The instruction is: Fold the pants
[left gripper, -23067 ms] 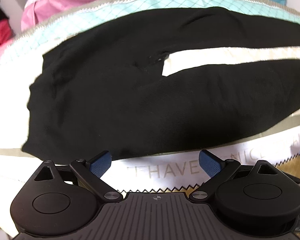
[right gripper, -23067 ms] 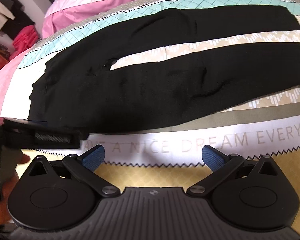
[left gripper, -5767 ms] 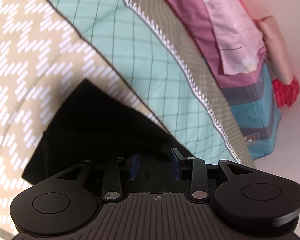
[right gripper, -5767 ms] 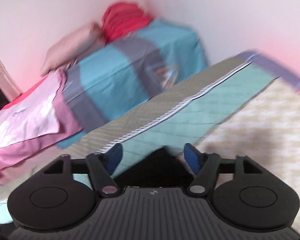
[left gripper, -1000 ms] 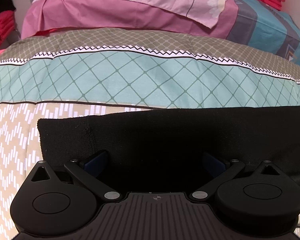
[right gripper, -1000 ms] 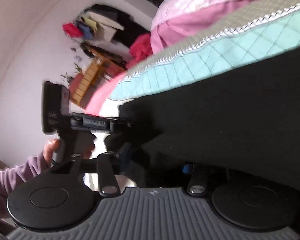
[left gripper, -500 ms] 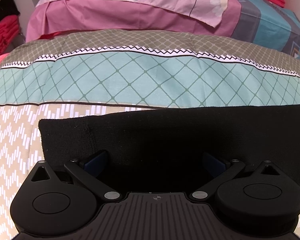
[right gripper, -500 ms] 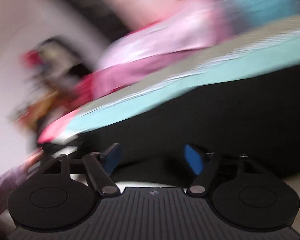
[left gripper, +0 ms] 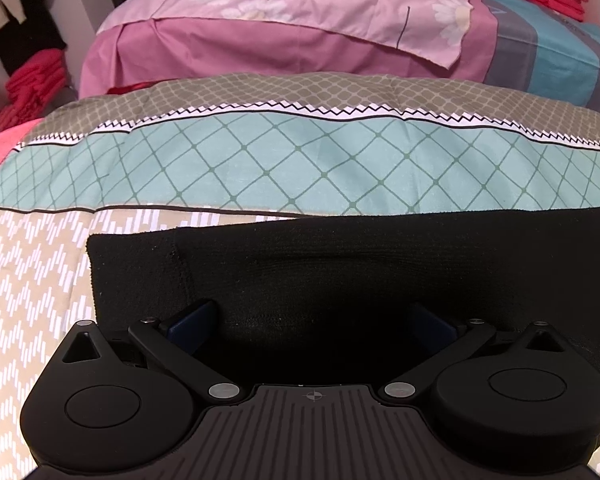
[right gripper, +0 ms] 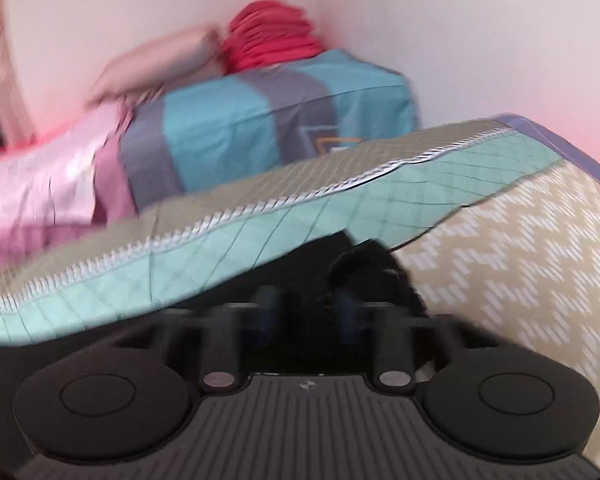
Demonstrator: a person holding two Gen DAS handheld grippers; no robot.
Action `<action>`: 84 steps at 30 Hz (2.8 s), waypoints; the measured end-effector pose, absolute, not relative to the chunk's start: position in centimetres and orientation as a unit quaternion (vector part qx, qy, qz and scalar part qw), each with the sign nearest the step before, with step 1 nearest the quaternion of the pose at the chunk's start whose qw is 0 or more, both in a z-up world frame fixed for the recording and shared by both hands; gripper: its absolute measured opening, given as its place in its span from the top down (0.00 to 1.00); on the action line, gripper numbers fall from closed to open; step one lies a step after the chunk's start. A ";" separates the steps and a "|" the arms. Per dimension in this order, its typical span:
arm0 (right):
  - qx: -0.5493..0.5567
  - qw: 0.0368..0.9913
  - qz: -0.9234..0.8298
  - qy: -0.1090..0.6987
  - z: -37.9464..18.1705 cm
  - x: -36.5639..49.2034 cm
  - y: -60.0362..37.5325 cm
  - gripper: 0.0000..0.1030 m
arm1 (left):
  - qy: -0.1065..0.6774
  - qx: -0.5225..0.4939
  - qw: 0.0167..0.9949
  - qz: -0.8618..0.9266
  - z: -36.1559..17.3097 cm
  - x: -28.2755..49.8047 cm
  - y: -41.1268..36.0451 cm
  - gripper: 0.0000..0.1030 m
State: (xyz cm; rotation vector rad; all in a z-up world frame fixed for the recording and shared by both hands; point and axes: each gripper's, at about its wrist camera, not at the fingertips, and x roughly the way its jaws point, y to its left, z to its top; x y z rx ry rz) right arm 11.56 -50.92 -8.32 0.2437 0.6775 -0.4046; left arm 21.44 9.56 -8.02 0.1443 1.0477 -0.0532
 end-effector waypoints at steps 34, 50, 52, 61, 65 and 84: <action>0.415 0.872 -0.074 0.248 -9.9 7.7 -52.2 0.23 | 0.492 0.068 0.868 -0.020 -8.2 21.0 9.5 0.00; 0.417 0.860 -0.134 0.262 -9.1 9.1 -54.9 0.85 | 0.495 0.065 0.866 -0.031 -8.2 21.1 9.1 0.00; 0.377 0.870 -0.129 0.291 -9.9 9.6 -54.4 0.84 | 0.493 0.073 0.867 -0.024 -8.3 21.0 8.6 0.00; 0.362 0.892 -0.084 0.259 -10.0 8.1 -50.5 0.41 | 0.539 0.051 0.840 -0.025 -7.1 22.8 8.7 0.00; 0.325 0.891 -0.128 0.291 -9.2 9.9 -50.4 0.79 | 0.527 -0.006 0.848 -0.051 -5.0 22.6 9.9 0.00; -0.472 0.868 0.101 0.117 -14.1 3.3 -15.7 0.80 | 0.472 -0.072 0.878 -0.038 -0.1 18.8 13.6 0.00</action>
